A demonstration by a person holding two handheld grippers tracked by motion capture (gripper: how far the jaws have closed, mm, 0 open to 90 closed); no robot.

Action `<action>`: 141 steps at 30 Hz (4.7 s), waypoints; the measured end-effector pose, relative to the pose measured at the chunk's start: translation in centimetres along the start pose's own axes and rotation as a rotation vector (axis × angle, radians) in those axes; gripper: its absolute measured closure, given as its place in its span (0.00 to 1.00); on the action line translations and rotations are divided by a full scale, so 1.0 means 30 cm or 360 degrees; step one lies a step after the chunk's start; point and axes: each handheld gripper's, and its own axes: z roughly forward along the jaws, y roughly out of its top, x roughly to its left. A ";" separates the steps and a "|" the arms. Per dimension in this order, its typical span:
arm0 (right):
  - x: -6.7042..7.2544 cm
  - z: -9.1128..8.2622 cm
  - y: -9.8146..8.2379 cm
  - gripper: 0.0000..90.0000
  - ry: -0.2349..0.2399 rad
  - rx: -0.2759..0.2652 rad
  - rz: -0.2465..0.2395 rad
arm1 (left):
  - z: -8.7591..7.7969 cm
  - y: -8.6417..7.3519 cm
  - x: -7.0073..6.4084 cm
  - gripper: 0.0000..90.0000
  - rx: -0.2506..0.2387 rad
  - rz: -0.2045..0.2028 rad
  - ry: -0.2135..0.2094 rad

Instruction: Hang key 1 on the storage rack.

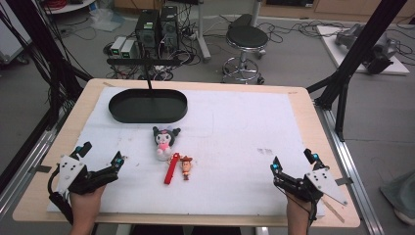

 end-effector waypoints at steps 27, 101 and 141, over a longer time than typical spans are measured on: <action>-0.018 -0.001 -0.003 0.01 -0.0021 0.0003 0.0032 | 0.048 0.003 -0.319 0.02 0.0121 -0.0088 -0.0194; -0.036 -0.010 -0.003 0.01 -0.0037 -0.0010 0.0090 | 0.306 -0.110 -0.655 0.26 0.1010 -0.0282 -0.0029; -0.026 -0.009 0.005 0.01 -0.0024 -0.0027 0.0107 | 0.311 -0.110 -0.689 0.61 0.1029 -0.0038 0.0076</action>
